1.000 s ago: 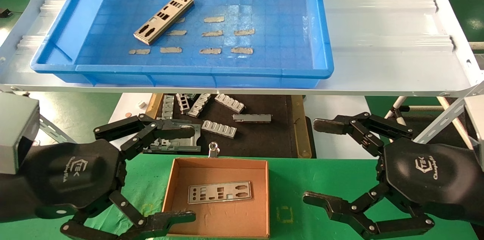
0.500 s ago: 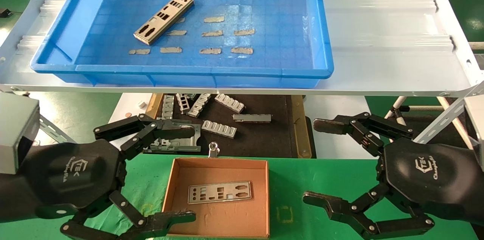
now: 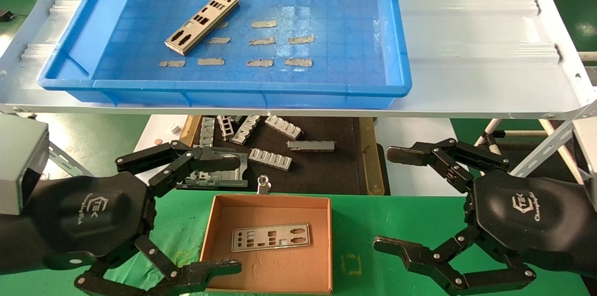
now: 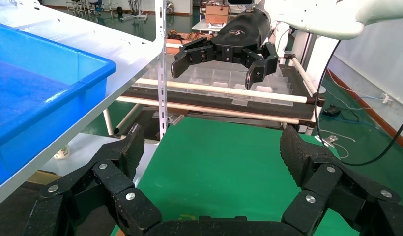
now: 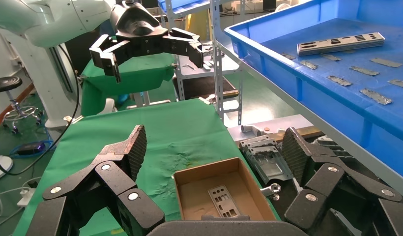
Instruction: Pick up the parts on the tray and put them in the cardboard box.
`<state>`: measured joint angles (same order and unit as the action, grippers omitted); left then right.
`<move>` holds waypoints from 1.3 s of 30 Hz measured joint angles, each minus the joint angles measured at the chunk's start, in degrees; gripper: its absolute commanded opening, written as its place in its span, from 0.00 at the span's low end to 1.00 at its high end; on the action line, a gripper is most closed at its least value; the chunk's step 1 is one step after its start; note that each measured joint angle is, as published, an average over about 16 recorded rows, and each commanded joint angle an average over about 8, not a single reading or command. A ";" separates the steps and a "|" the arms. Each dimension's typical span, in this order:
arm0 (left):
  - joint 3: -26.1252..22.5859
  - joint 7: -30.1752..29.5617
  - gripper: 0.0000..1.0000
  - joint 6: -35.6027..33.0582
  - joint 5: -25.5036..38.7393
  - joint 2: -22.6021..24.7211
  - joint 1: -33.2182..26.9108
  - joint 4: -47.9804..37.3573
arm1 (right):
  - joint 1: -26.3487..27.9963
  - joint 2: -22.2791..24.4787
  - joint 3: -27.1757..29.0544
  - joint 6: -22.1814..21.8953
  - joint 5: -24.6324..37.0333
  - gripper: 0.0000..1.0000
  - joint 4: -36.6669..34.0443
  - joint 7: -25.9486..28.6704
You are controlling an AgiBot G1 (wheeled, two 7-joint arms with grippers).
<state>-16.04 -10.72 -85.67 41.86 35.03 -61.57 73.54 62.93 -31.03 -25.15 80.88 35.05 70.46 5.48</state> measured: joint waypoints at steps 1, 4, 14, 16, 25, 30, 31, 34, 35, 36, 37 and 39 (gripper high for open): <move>0.00 0.00 1.00 0.00 0.00 0.00 0.00 0.00 | 0.00 0.00 0.00 0.00 0.00 1.00 0.00 0.00; 0.00 0.00 1.00 0.00 0.00 0.00 0.00 0.00 | 0.00 0.00 0.00 0.00 0.00 1.00 0.00 0.00; 0.00 0.00 1.00 0.00 0.00 0.00 0.00 0.00 | 0.00 0.00 0.00 0.00 0.00 1.00 0.00 0.00; 0.00 0.00 1.00 0.00 0.00 0.00 0.00 0.00 | 0.00 0.00 0.00 0.00 0.00 1.00 0.00 0.00; 0.00 0.00 1.00 0.00 0.00 0.00 0.00 0.00 | 0.00 0.00 0.00 0.00 0.00 1.00 0.00 0.00; 0.00 0.00 1.00 0.00 0.00 0.00 0.00 0.00 | 0.00 0.00 0.00 0.00 0.00 1.00 0.00 0.00; 0.00 0.00 1.00 0.00 0.00 0.00 0.00 0.00 | 0.00 0.00 0.00 0.00 0.00 1.00 0.00 0.00; 0.00 0.00 1.00 0.00 0.00 0.00 0.00 0.00 | 0.00 0.00 0.00 0.00 0.00 1.00 0.00 0.00; 0.00 0.00 1.00 0.00 0.00 0.00 0.00 0.00 | 0.00 0.00 0.00 0.00 0.00 1.00 0.00 0.00; 0.00 0.00 1.00 0.00 0.00 0.00 0.00 0.00 | 0.00 0.00 0.00 0.00 0.00 1.00 0.00 0.00; 0.00 0.00 1.00 0.00 0.00 0.00 0.00 0.00 | 0.00 0.00 0.00 0.00 0.00 1.00 0.00 0.00; 0.00 0.00 1.00 0.00 0.00 0.00 0.00 0.00 | 0.00 0.00 0.00 0.00 0.00 1.00 0.00 0.00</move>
<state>-16.04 -10.72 -85.67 41.86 35.03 -61.57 73.54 62.93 -31.03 -25.15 80.88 35.05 70.46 5.48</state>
